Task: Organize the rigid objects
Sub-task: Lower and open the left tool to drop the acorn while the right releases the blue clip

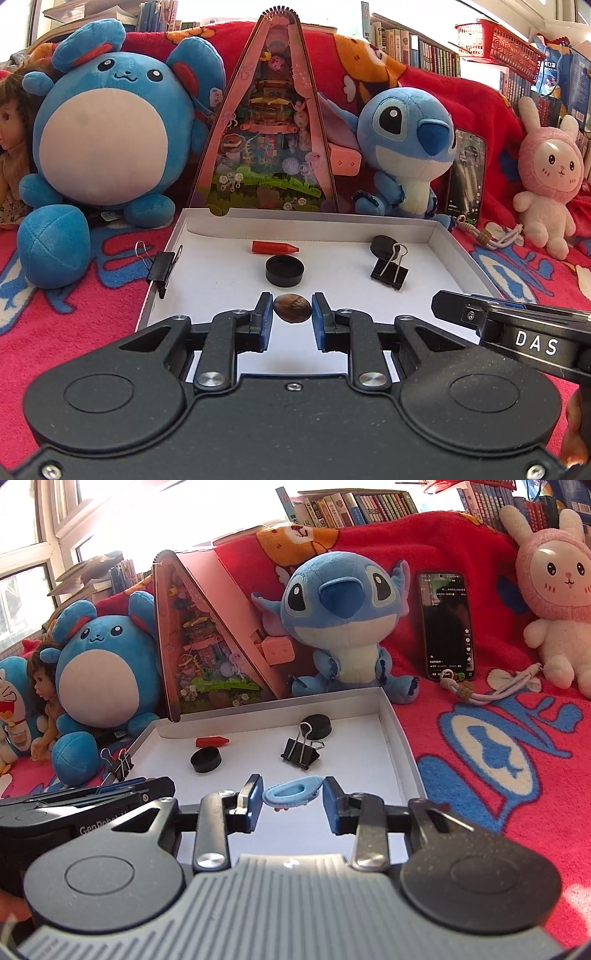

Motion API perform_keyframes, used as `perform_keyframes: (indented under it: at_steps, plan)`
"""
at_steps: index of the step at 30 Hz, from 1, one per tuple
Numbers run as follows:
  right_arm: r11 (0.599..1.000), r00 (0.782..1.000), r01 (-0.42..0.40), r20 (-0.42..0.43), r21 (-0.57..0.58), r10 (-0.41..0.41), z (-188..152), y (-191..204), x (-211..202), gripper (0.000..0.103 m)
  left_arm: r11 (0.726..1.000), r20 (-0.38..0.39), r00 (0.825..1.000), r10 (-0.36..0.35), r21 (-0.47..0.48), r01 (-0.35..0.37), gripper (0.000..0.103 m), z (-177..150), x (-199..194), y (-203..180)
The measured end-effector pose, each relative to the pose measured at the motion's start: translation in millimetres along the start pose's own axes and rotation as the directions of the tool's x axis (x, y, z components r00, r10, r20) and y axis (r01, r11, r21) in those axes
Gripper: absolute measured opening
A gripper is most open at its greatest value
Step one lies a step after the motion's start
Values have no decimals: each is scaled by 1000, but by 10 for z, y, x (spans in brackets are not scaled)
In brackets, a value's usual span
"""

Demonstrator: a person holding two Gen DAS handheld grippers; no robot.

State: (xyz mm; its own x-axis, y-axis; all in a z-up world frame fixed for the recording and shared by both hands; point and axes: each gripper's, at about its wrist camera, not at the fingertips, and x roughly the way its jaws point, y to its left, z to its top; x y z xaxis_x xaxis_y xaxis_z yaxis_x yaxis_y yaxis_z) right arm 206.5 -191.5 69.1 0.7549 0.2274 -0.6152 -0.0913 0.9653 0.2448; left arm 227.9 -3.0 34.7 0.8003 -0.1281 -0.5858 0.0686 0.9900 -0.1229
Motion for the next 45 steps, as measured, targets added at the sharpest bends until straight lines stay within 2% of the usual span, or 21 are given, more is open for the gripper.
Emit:
perform_keyframes:
  at_steps: [6, 12, 19, 32, 45]
  plan:
    - [997, 996, -2, -88, 78, 9, 178, -116, 277, 41, 1000, -36, 999, 7, -4, -7, 21, 91, 172, 20]
    - [994, 988, 3, -157, 108, 14, 295, -155, 490, 41, 999, -89, 996, -15, -33, 12, 21, 161, 384, 51]
    - [994, 980, 28, -200, 104, -7, 357, -130, 687, 41, 999, -131, 991, 6, -50, -13, 21, 213, 567, 73]
    - [997, 981, 68, -187, 48, -58, 337, -21, 806, 40, 999, -123, 992, 34, -23, -38, 21, 261, 663, 43]
    - [994, 987, 63, -152, 92, -49, 309, -48, 796, 40, 999, -119, 992, 40, -18, -43, 22, 268, 679, 34]
